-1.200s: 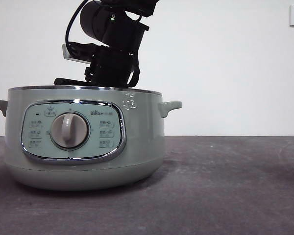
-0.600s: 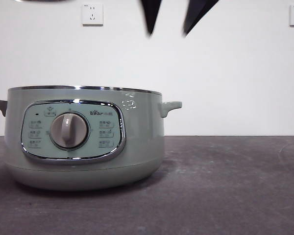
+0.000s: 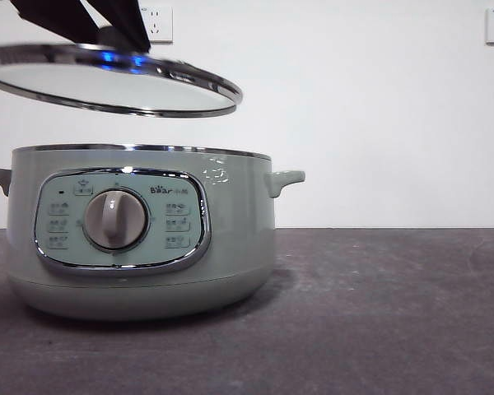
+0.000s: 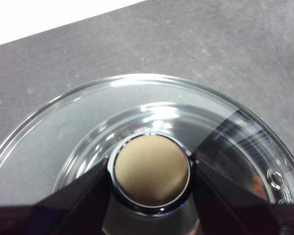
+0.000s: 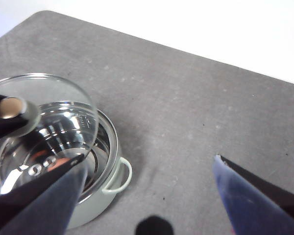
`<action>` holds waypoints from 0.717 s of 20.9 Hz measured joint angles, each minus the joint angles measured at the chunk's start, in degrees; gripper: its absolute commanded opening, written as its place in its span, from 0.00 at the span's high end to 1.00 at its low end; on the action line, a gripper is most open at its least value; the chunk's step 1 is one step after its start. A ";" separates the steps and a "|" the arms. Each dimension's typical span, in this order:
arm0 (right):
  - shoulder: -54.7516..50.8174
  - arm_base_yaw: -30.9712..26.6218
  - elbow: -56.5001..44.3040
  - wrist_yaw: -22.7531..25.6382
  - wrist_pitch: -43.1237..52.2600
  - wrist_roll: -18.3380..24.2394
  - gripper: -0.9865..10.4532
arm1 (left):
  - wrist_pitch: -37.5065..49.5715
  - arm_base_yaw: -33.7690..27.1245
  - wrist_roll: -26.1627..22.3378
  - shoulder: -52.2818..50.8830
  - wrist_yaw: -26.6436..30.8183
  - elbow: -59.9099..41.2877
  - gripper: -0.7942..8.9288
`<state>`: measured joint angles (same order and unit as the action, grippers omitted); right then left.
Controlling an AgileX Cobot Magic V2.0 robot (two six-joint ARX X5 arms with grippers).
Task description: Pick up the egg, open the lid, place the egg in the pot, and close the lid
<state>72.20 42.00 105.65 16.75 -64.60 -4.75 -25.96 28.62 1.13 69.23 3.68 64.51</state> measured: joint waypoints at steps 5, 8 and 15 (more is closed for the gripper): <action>-2.29 0.00 0.00 1.46 -2.51 -0.90 0.53 | 1.68 -0.09 1.97 2.64 -2.27 0.00 0.93; -3.15 0.00 0.00 1.53 -3.85 -1.46 0.53 | 1.66 -0.04 2.58 4.33 -2.97 0.00 0.93; -3.50 0.00 0.00 3.39 -5.66 -2.19 0.53 | 1.66 0.00 3.32 6.86 -3.65 0.00 0.93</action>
<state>68.71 42.00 105.65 20.14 -70.26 -6.94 -24.29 28.62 4.45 76.09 0.03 64.51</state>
